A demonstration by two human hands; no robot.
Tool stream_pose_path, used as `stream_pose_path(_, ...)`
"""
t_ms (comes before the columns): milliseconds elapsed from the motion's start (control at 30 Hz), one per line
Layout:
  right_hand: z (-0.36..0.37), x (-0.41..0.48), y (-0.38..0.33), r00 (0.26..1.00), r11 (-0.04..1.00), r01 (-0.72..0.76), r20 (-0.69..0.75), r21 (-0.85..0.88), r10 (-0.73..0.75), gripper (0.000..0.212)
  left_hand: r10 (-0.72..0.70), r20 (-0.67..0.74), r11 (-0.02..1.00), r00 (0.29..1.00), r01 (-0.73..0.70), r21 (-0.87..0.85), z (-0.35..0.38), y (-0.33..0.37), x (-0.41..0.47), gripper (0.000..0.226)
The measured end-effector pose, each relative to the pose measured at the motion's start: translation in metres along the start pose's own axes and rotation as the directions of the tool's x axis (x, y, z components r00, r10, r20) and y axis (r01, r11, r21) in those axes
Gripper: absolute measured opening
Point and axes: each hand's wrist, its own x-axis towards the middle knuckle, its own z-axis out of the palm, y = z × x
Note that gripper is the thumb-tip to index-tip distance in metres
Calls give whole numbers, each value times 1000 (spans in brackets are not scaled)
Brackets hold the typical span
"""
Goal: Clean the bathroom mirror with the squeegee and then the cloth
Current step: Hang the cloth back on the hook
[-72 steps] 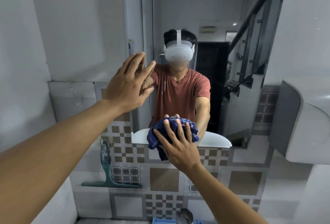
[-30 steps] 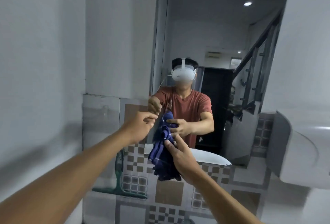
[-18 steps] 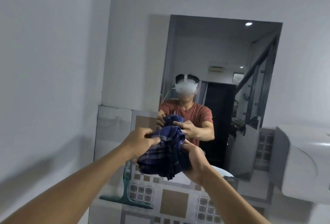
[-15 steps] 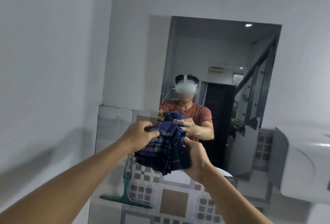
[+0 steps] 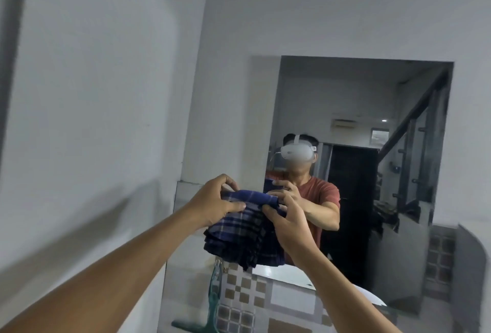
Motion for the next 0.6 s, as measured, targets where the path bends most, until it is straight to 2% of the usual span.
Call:
stream_pose_path(100, 12, 15, 2, 999, 1000, 12, 34, 9, -12, 25, -19, -13, 996, 1000, 18, -89, -14, -6, 4, 26)
stream_pose_path(200, 24, 33, 10, 995, 995, 68, 73, -77, -62, 34, -48, -49, 996, 998, 44, -81, -26, -19, 13, 20)
stream_pose_path(367, 51, 61, 31, 985, 982, 114, 143, -152, -92, 26, -12, -146, 998, 989, 21, 63, -38, -46, 28, 18)
stream_pose_path(467, 65, 80, 41, 984, 968, 132, 145, -214, -102, 30, 52, -220, 988, 974, -18, 151, -44, -59, 43, 20)
stream_pose_path(600, 78, 105, 41, 973, 894, 222, 147, -390, -178, 32, 155, -291, 961, 944, -76, 265, -46, -72, 70, 27)
